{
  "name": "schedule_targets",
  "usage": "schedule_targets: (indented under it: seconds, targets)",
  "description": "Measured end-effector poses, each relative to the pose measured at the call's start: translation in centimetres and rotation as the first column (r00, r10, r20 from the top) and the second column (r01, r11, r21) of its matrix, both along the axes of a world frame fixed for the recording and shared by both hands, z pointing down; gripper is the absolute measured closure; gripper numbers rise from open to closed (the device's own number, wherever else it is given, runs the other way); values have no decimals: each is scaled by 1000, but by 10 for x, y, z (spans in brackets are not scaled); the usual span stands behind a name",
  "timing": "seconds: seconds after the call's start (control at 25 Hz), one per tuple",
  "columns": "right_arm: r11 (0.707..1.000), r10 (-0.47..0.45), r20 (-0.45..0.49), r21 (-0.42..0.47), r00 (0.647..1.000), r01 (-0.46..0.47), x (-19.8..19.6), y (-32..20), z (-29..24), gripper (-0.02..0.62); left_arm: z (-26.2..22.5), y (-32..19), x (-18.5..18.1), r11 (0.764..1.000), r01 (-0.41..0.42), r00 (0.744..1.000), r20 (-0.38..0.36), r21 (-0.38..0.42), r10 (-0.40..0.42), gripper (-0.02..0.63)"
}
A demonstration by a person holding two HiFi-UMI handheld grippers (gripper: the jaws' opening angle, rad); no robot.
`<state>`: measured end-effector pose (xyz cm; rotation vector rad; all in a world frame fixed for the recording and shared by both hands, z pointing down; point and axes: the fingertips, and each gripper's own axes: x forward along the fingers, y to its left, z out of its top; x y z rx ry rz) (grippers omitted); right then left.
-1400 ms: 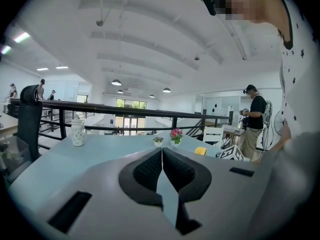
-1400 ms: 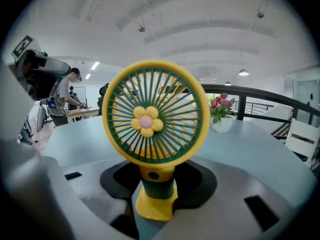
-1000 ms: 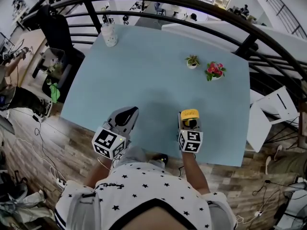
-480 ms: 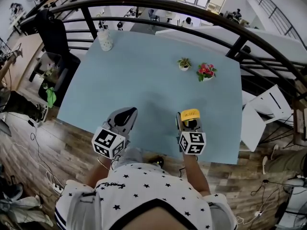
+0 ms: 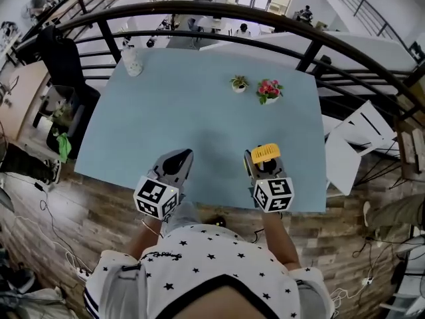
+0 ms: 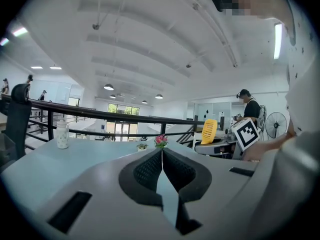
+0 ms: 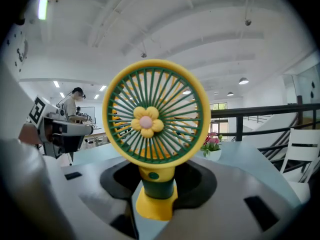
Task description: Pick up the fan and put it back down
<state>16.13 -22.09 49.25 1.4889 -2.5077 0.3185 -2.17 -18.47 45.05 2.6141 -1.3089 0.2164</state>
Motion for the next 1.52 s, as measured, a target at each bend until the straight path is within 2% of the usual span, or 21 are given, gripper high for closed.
schedule_targets:
  seconds: [0.24, 0.48, 0.76, 1.52]
  targets:
    - [999, -3, -2, 45, 1000, 4, 14, 18, -26, 425, -2, 8, 26, 999, -41, 999, -18, 11, 42, 577]
    - [996, 9, 37, 85, 999, -12, 28, 35, -49, 425, -1, 13, 39, 998, -65, 998, -13, 6, 65, 577]
    - [995, 22, 44, 95, 999, -26, 40, 51, -57, 425, -2, 17, 55, 994, -107, 994, -11, 10, 107, 577]
    - [997, 10, 56, 78, 998, -14, 38, 56, -53, 425, 0, 23, 54, 995, -103, 995, 5, -5, 103, 577]
